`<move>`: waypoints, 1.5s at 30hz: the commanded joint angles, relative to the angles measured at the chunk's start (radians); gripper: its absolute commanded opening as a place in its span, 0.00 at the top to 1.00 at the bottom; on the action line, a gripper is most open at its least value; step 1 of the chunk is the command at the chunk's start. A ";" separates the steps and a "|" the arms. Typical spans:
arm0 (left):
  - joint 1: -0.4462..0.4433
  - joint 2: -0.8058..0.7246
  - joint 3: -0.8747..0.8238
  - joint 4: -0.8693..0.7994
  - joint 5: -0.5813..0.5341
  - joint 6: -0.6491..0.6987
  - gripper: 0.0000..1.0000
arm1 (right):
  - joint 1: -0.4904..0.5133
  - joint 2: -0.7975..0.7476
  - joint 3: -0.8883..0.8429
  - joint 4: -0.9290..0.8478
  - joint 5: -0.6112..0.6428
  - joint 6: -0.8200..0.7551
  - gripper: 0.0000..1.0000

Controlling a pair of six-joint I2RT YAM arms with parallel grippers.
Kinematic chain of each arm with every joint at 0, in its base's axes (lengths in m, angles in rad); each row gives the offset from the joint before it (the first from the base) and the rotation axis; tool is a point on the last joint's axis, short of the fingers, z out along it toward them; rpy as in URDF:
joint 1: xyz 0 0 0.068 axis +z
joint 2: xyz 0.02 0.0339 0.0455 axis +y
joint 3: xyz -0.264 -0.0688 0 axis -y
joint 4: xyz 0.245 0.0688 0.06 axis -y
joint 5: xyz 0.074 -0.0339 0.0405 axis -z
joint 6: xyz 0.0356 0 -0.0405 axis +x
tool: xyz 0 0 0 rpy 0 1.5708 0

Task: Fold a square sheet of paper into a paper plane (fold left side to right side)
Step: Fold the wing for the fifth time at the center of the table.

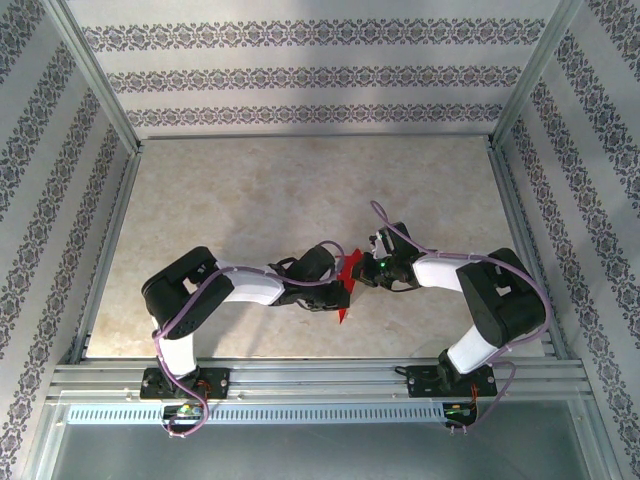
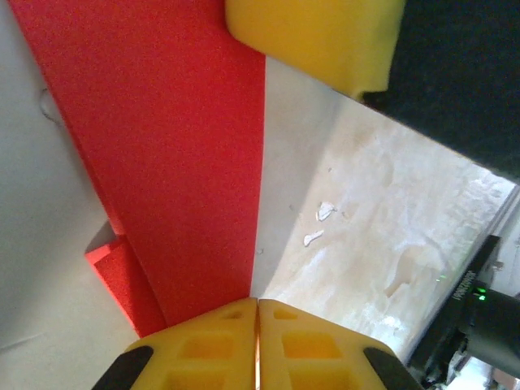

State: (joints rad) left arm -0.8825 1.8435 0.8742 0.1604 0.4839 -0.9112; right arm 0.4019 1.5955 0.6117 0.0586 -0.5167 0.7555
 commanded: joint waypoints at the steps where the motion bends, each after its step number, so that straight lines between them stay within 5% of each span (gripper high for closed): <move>1: -0.028 0.030 0.018 -0.191 -0.076 0.066 0.91 | -0.031 -0.065 0.016 -0.024 -0.028 -0.010 1.00; 10: -0.033 -0.015 -0.042 -0.197 -0.103 0.089 0.91 | -0.108 -0.180 -0.038 -0.018 -0.124 -0.089 1.00; 24: -0.033 -0.054 -0.092 -0.207 -0.086 0.114 0.92 | 0.004 -0.067 -0.071 0.167 -0.153 -0.070 1.00; 45: -0.033 -0.053 -0.086 -0.260 -0.113 0.132 0.94 | -0.010 0.075 0.023 0.029 0.002 -0.193 1.00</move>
State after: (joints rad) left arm -0.9035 1.7714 0.8223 0.0834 0.4324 -0.8032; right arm 0.4133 1.6478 0.6121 0.1421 -0.5831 0.6159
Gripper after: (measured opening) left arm 0.070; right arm 0.055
